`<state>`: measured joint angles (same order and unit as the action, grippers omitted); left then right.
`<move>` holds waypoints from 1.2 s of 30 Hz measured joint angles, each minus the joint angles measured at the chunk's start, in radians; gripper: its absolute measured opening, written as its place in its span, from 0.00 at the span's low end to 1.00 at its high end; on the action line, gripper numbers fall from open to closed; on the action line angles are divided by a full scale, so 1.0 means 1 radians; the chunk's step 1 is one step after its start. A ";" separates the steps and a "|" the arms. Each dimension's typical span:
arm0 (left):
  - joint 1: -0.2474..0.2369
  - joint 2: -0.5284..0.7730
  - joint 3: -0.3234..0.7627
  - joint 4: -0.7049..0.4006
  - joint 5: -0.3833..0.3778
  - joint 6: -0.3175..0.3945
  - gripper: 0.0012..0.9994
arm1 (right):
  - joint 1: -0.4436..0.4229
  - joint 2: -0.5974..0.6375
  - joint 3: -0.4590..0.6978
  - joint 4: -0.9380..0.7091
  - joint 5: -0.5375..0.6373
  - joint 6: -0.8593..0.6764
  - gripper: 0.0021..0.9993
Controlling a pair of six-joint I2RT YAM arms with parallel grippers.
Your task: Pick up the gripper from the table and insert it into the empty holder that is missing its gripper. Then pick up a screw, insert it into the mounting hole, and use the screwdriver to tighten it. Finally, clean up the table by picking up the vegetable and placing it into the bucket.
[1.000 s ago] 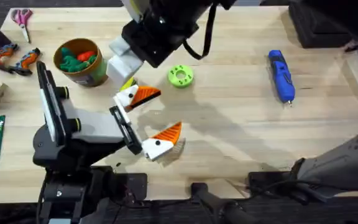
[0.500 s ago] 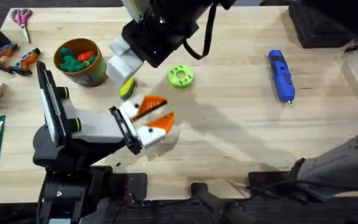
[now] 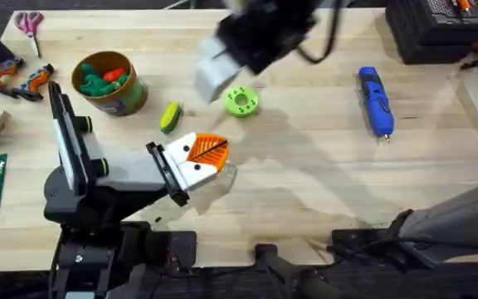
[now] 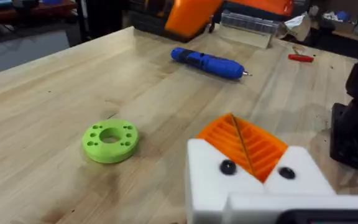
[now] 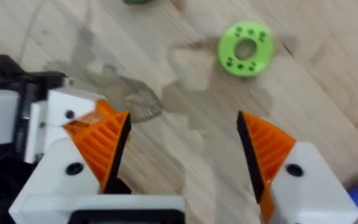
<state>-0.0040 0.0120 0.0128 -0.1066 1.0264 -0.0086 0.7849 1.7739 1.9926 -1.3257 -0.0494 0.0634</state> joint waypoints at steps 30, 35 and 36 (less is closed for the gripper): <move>0.000 0.000 0.000 0.000 0.000 0.000 0.01 | -0.741 -0.495 -0.673 0.078 0.015 0.012 0.99; 0.000 0.000 0.000 0.000 0.000 0.000 0.01 | -0.886 -0.459 -0.692 0.148 0.001 -0.108 0.99; 0.000 0.000 0.000 0.000 0.000 0.000 0.01 | -0.907 -0.446 -0.692 0.167 0.000 -0.135 0.99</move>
<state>-0.0040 0.0116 0.0128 -0.1066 1.0264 -0.0086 -0.1225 1.3276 1.3006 -1.1589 -0.0498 -0.0717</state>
